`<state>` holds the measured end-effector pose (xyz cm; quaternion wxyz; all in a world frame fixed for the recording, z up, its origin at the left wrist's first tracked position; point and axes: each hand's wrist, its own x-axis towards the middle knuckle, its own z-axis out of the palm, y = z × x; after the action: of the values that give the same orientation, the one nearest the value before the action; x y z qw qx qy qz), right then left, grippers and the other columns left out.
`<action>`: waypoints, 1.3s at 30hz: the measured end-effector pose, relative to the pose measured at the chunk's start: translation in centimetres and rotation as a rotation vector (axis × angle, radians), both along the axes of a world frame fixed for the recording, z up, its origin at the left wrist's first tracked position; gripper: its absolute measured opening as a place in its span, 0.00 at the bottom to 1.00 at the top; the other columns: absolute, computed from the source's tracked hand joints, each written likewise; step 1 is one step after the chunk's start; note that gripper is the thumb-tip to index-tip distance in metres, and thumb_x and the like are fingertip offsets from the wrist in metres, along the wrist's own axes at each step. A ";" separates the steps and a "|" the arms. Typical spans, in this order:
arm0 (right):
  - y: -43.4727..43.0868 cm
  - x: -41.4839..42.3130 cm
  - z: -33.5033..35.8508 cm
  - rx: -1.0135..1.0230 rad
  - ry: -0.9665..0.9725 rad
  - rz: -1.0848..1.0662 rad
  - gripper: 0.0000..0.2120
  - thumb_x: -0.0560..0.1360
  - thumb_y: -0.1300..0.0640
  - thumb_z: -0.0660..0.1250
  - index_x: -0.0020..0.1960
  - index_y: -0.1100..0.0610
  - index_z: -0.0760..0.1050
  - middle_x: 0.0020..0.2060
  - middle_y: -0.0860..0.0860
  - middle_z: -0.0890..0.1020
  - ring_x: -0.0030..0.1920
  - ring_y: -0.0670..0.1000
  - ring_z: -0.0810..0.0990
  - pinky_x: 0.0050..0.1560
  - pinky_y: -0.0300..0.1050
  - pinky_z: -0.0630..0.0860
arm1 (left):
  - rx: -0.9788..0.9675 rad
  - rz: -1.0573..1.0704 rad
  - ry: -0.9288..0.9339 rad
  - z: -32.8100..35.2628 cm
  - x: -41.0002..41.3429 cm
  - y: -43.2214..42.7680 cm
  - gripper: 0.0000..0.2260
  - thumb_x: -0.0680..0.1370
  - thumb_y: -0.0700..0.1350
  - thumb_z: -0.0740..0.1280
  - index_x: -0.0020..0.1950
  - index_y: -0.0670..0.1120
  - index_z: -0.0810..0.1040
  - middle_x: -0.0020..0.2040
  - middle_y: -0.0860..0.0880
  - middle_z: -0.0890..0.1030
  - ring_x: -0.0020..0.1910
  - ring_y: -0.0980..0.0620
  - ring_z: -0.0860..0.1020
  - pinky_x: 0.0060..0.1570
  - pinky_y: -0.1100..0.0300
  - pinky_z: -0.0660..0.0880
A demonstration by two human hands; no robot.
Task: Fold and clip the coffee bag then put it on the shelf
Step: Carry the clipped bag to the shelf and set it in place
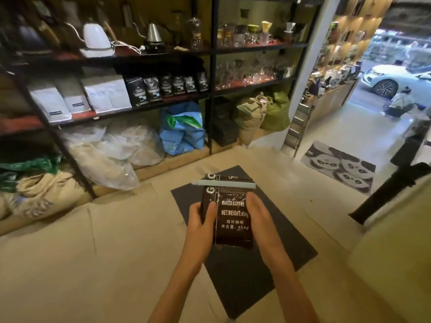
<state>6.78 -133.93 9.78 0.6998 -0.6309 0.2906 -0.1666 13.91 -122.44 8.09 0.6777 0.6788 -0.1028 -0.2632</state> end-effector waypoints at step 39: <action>26.0 89.9 -1.4 -0.044 -0.188 0.916 0.21 0.79 0.58 0.67 0.61 0.34 0.69 0.52 0.35 0.83 0.52 0.39 0.83 0.45 0.37 0.81 | -0.030 0.806 -0.058 -1.1 79.8 29.5 0.17 0.79 0.53 0.64 0.67 0.57 0.67 0.61 0.50 0.80 0.54 0.52 0.83 0.47 0.54 0.82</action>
<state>96.69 -107.98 8.42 0.7112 -0.6909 -0.0861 0.0970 93.69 -92.95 7.00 0.7334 0.6618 0.1487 0.0442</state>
